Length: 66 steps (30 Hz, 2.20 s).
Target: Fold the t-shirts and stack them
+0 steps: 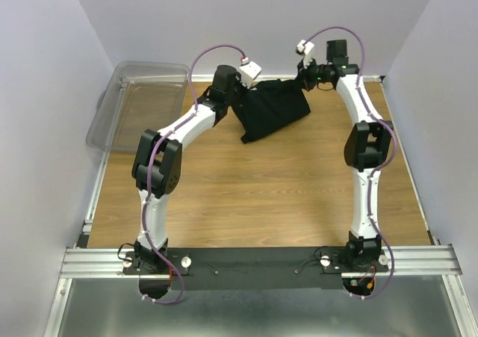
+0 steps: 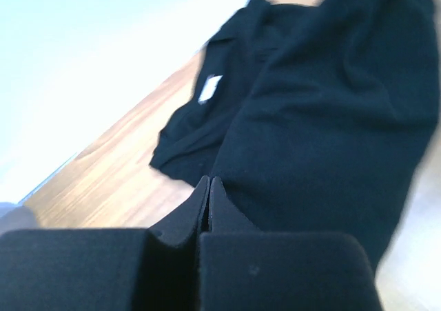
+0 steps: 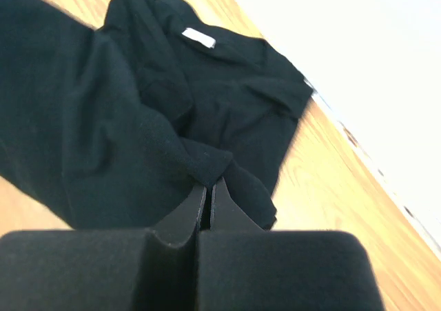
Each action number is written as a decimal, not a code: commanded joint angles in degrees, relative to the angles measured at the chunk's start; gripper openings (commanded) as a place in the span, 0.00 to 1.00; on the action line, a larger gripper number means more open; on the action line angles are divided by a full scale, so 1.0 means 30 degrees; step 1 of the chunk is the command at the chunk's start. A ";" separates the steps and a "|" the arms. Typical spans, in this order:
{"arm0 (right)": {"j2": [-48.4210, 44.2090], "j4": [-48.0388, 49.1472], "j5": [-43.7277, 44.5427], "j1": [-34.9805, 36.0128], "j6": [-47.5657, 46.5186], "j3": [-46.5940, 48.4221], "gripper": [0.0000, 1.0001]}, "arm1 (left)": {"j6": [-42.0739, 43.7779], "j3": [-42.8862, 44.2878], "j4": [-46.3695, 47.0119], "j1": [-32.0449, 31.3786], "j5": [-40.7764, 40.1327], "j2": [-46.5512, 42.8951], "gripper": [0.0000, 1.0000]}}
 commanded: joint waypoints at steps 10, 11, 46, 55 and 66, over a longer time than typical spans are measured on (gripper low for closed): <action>0.3446 1.0244 0.4629 0.1996 0.6351 0.1179 0.00 | -0.1648 0.4502 0.1564 0.1867 -0.2854 0.3509 0.00; 0.3621 1.0625 0.5038 0.1997 0.6962 0.1267 0.00 | -0.1677 0.4942 0.1534 0.1984 -0.2680 0.3803 0.00; 0.8368 1.9507 1.7054 0.3433 0.9312 0.4224 0.74 | -0.9966 1.5756 0.2178 0.4181 -0.3613 1.1804 0.44; 0.2435 1.7988 1.1981 0.1506 1.2527 -0.2757 0.86 | -1.0140 1.1262 0.2795 0.4329 -0.3420 0.6654 0.79; 0.1952 1.2885 0.2922 -0.0376 1.6662 -0.5090 0.84 | -1.3543 -0.3486 0.6133 0.3775 0.3299 -0.0821 0.68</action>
